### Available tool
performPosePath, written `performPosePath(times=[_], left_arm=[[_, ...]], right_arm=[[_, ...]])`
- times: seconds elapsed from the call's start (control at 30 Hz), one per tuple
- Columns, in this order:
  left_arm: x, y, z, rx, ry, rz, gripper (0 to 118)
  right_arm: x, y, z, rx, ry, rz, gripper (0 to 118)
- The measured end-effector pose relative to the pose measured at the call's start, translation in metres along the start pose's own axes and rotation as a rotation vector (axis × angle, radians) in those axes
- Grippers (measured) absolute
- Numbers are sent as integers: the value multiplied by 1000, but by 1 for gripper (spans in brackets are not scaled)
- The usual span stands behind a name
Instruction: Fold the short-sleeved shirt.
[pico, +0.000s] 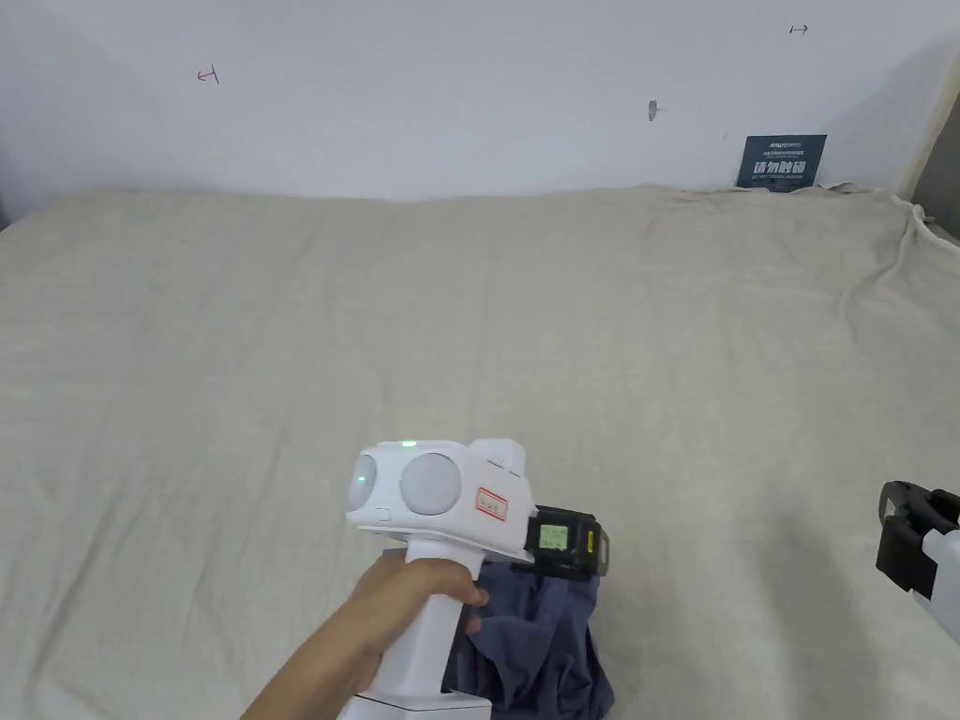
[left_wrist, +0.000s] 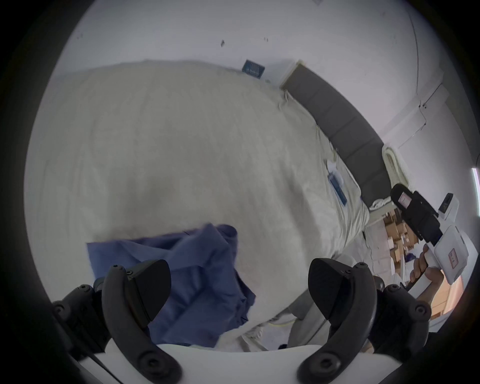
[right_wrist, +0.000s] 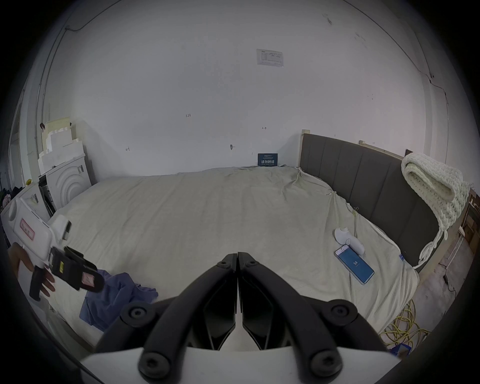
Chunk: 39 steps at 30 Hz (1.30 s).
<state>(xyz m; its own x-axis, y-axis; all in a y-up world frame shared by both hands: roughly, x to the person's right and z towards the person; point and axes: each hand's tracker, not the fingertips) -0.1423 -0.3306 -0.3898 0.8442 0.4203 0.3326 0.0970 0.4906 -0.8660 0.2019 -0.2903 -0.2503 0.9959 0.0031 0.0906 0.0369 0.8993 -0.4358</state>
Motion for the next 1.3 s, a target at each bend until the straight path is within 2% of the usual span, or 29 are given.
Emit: performPosePath(times=[0.17, 0.23, 0.27, 0.33, 0.4, 0.47, 0.5, 0.67, 0.8, 1.1, 1.3], left_arm=[[-33, -10, 27, 109, 89, -7, 110], [-48, -20, 34, 171, 130, 5, 102], [-54, -24, 35, 191, 155, 7, 90], [-66, -33, 33, 212, 174, 5, 50], [-77, -40, 28, 191, 164, 16, 24], [-82, -51, 22, 197, 166, 25, 6], [-83, -57, 18, 200, 172, 15, 1], [-77, -80, -4, 182, 211, -62, 0], [-61, -94, -25, 178, 174, -59, 0], [8, -109, -68, 171, 94, -149, 0], [33, -122, -103, 115, 144, -232, 0]], right_arm=[[-3, 3, 1, 6, 5, 8, 1], [-4, 3, 1, 7, 7, 10, 1], [-4, 3, 1, 7, 8, 10, 1], [-5, 3, 1, 5, 9, 13, 1], [-6, 3, 0, 3, 10, 14, 1], [-7, 3, 0, 1, 12, 14, 1], [-7, 3, 0, 0, 12, 14, 1], [-8, 1, -2, -8, 12, 13, 1], [-7, 0, -3, -13, 11, 12, 1], [1, -5, -2, -25, -1, 4, 1], [7, -9, 0, -33, -13, -6, 1]])
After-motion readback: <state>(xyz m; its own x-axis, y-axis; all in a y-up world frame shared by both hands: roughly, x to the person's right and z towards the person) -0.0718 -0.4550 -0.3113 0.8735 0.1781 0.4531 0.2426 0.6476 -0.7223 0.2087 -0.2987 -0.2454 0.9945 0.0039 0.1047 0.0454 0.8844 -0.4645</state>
